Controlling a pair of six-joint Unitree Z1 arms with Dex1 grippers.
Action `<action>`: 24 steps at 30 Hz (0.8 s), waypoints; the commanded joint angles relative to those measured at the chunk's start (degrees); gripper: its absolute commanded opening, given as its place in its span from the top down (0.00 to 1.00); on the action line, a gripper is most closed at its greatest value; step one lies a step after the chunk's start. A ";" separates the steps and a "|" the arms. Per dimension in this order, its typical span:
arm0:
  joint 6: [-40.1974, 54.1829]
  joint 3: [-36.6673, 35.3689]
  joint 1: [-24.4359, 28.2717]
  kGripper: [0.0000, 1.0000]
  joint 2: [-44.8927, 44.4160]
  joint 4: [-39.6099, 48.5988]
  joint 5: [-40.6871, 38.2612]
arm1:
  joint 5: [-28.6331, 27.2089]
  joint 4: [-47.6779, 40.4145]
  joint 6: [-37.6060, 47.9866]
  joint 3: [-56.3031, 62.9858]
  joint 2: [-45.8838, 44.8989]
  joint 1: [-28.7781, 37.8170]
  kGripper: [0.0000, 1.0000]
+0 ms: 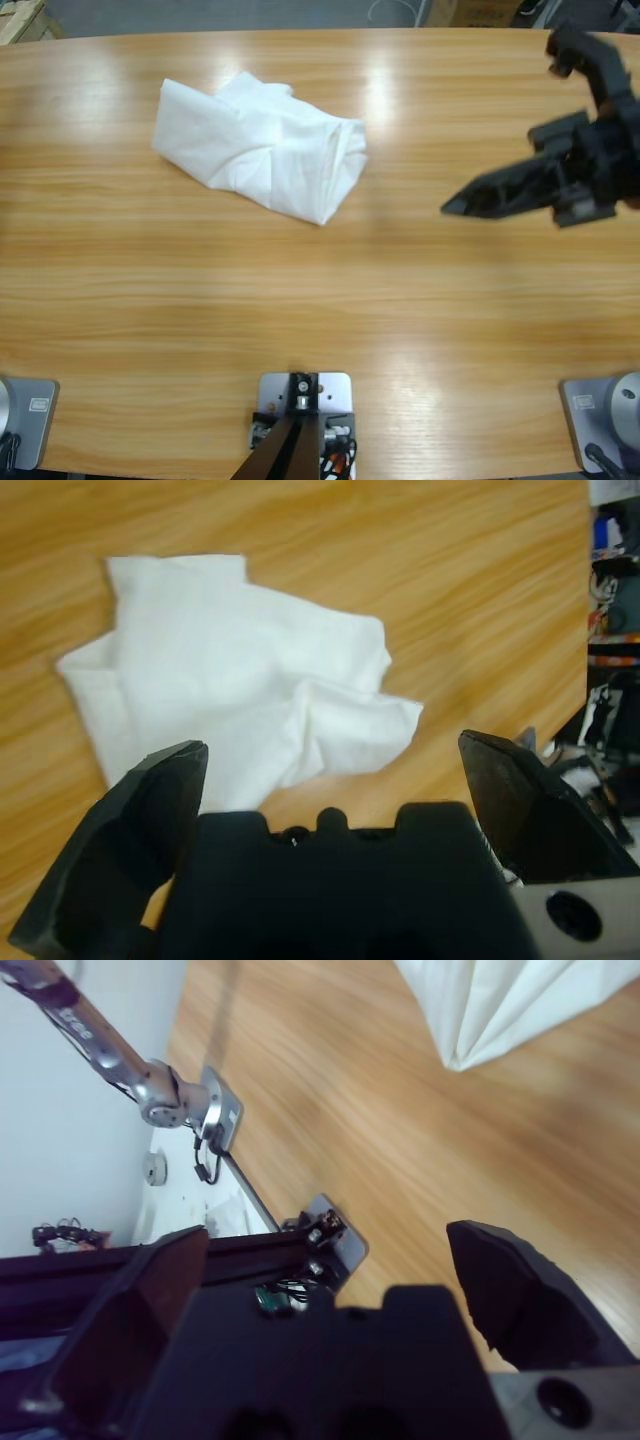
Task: Fold clothes
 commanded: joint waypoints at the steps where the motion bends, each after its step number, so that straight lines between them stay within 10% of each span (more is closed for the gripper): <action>1: 4.27 27.66 8.36 0.01 -11.73 -3.12 -5.76 | -3.12 -10.23 6.54 3.84 5.27 8.13 0.01; 5: 4.28 51.04 12.18 0.09 -17.32 -18.49 -9.10 | -3.85 -12.13 9.27 3.77 7.53 8.38 0.00; 10: 1.74 62.50 12.09 0.10 -17.69 -28.75 -9.47 | -6.28 -11.99 9.78 3.56 8.03 8.40 0.00; 24: -0.78 60.18 5.80 0.14 -8.53 -36.59 -21.35 | -4.70 -11.97 9.37 2.18 10.56 8.40 0.01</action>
